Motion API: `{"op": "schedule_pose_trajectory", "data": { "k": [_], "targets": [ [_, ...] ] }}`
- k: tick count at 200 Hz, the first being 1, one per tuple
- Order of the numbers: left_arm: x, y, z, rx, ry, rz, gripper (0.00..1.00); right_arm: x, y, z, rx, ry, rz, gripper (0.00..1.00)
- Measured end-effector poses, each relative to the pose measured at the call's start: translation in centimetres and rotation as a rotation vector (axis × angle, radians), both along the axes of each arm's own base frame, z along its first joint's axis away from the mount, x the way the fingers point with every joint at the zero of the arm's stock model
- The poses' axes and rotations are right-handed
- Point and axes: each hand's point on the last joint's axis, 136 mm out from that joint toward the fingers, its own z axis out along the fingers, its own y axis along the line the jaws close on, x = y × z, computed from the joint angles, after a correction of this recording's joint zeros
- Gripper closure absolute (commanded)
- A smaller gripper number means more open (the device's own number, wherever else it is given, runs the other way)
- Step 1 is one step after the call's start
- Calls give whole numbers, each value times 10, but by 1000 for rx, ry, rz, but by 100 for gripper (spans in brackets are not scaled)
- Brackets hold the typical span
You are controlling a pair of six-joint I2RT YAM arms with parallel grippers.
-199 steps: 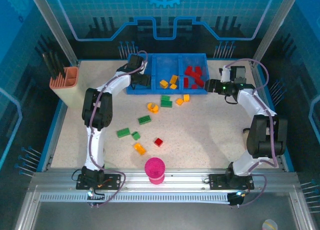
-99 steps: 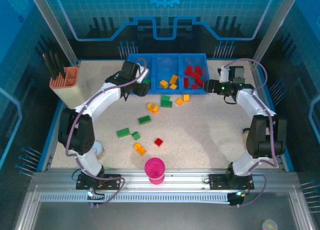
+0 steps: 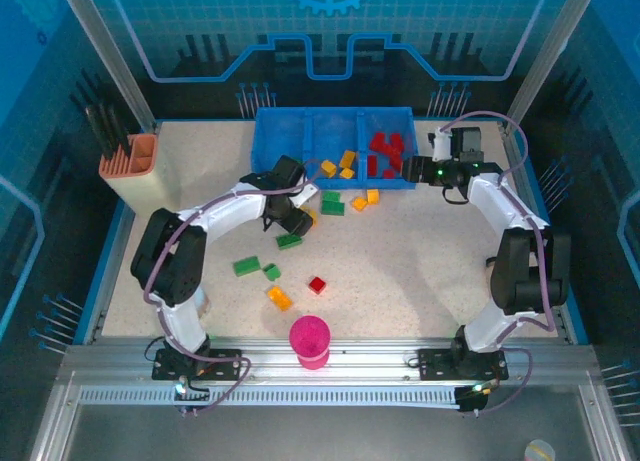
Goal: Sort the legos into containers by color
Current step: Pick up the lego from the center of the table.
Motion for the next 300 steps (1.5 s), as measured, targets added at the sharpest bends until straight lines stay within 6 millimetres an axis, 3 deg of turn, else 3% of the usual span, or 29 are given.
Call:
{"op": "schedule_pose_trajectory", "data": {
  "k": [107, 149, 201, 241, 263, 282, 300],
  "targets": [
    [-33, 6, -38, 45, 127, 2, 32, 6, 9, 0, -20, 15, 14, 23],
    [-36, 7, -55, 65, 166, 4, 38, 8, 14, 1, -29, 17, 25, 23],
    [-35, 8, -54, 61, 160, 33, 57, 9, 11, 1, -48, 17, 17, 22],
    [-35, 10, -53, 60, 157, 66, 64, 7, 8, 1, -67, 33, 19, 22],
    [-39, 11, -51, 68, 167, 80, 66, 11, 5, 13, -101, 15, 23, 20],
    [-42, 14, -42, 85, 156, 84, 68, 17, 3, 26, -121, -16, 32, 20],
    [-34, 16, -20, 84, 111, 94, 68, 18, 3, 30, -132, -26, 38, 20]
  ]
}}
